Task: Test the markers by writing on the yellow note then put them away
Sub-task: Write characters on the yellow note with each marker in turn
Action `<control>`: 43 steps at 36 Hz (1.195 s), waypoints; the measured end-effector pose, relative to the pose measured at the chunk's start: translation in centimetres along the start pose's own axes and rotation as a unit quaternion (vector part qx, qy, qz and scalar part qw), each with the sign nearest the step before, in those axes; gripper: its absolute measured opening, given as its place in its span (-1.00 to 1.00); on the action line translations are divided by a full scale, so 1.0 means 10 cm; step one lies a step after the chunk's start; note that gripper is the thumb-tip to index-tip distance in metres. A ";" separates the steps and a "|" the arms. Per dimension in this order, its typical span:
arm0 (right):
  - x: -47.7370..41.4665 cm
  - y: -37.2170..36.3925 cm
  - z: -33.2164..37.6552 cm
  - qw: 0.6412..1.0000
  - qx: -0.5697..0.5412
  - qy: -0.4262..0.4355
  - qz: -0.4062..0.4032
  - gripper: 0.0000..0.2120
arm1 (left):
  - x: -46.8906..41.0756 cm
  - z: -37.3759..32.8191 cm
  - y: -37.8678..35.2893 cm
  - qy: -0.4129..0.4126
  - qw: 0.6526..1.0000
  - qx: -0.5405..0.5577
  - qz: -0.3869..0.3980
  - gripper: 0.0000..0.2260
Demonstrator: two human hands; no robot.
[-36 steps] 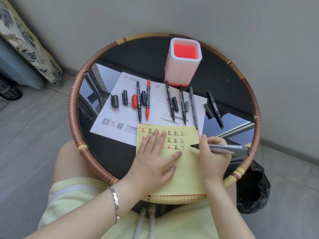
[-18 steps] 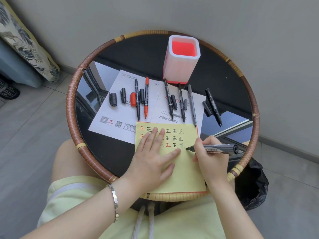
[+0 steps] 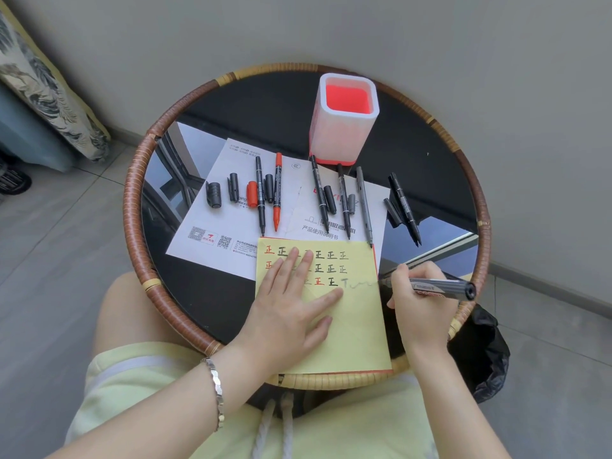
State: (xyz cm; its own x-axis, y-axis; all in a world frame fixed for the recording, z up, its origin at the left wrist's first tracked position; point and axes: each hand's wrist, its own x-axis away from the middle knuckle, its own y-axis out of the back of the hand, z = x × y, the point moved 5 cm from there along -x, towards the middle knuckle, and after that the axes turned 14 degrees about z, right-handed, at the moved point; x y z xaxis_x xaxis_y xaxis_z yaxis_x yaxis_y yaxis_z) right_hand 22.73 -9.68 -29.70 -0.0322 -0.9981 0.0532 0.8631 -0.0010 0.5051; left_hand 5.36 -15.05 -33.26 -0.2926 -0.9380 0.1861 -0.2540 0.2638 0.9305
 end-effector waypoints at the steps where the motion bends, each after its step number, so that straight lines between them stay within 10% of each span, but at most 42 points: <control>1: 0.02 0.01 0.00 1.000 -0.017 -0.008 -0.006 -0.78 | 0.00 0.00 0.01 0.000 1.000 0.001 -0.003 -0.65; 10: 0.01 -0.13 0.06 0.987 -0.142 -0.069 0.028 -0.86 | 0.01 -0.03 0.16 0.019 0.993 0.114 0.023 -0.66; 18: -0.12 -0.40 0.53 0.966 -0.215 -0.019 0.142 -0.91 | 0.02 0.63 0.91 0.130 0.947 0.194 -0.220 -0.74; 25: -0.15 -0.53 0.80 0.953 -0.243 -0.016 0.181 -0.78 | -0.15 1.36 1.04 0.341 0.915 0.185 -0.113 -0.53; 36: -0.14 -0.55 0.69 0.941 -0.278 -0.091 0.168 -0.86 | -0.22 1.39 1.02 0.338 0.920 0.155 -0.121 -0.84; 43: -0.17 -0.47 0.71 0.943 -0.272 -0.092 0.170 -0.85 | -0.14 1.30 1.01 0.313 0.942 0.080 -0.092 -0.68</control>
State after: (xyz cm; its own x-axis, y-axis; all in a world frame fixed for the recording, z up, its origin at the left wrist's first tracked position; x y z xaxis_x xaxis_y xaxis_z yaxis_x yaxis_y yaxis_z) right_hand 15.16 -7.59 -26.00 0.2499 -0.9187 0.3059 0.9683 0.2357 -0.0829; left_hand -8.78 -8.09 -28.19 0.3571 -0.9071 0.2228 -0.3986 0.0677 0.9146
